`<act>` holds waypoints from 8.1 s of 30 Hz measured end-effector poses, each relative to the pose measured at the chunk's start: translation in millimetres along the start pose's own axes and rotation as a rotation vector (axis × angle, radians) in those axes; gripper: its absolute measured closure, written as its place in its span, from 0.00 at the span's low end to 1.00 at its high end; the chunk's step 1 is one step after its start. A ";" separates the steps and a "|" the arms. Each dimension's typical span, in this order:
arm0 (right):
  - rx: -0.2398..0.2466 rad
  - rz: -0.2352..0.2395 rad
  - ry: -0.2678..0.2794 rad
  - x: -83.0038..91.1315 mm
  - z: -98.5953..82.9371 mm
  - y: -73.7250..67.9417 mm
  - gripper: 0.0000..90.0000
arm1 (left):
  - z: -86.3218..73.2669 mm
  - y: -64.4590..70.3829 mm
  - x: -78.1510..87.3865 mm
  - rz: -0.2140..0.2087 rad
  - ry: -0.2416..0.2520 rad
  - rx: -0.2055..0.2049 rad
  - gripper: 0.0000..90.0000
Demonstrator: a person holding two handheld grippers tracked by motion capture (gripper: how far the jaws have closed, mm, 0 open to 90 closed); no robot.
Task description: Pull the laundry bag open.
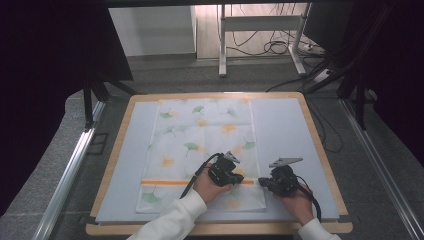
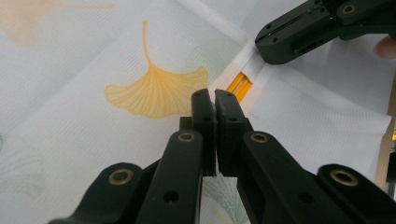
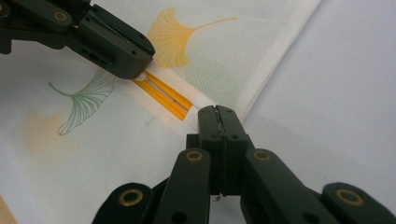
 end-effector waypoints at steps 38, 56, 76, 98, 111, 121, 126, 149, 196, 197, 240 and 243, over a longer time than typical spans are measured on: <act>0.007 0.000 -0.001 -0.2 0.2 -0.6 1.00 | -14.4 -15.4 20.3 0.033 0.004 0.009 0.99; 0.007 0.006 0.002 0.0 -0.1 -0.3 1.00 | -27.3 -28.3 37.7 0.045 0.013 0.025 0.99; 0.010 0.007 0.002 0.0 -0.2 -0.3 1.00 | -36.8 -36.8 51.3 0.068 0.013 0.028 0.99; 0.014 0.005 0.003 0.0 -0.1 -0.4 1.00 | -58.3 -53.8 81.3 0.105 0.030 0.069 0.99; 0.017 0.006 0.003 0.0 -0.1 -0.4 1.00 | -62.9 -58.1 86.3 0.134 0.028 0.074 0.99; 0.017 0.005 0.003 -0.1 -0.1 -0.5 1.00 | -69.1 -65.4 97.3 0.151 0.041 0.094 0.99; 0.019 0.005 0.003 -0.1 -0.1 -0.4 1.00 | -73.3 -71.4 104.8 0.165 0.051 0.111 0.99; 0.019 0.006 0.004 -0.1 -0.1 -0.3 1.00 | -84.7 -80.3 119.4 0.194 0.053 0.135 1.00; 0.018 0.007 0.004 -0.2 -0.1 -0.3 1.00 | -134.4 -129.5 185.1 0.343 0.112 0.266 1.00; 0.019 0.006 0.003 -0.2 -0.1 -0.3 1.00 | -135.3 -130.2 186.2 0.342 0.114 0.268 1.00; 0.026 0.009 0.004 -0.8 0.1 -0.5 1.00 | -158.2 -149.6 220.6 0.432 0.151 0.331 1.00; 0.021 0.012 0.006 -0.6 -0.1 -0.4 1.00 | -157.9 -149.4 220.9 0.425 0.157 0.329 1.00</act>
Point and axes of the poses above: each handheld gripper's, and its own axes: x roughly backward along the jaws, z roughly out of its top, y roughly to its right, the point moved 8 cm from there along -x, roughly forward along the jaws, and after that the axes turned 7 degrees about y, right-handed, at the moved point
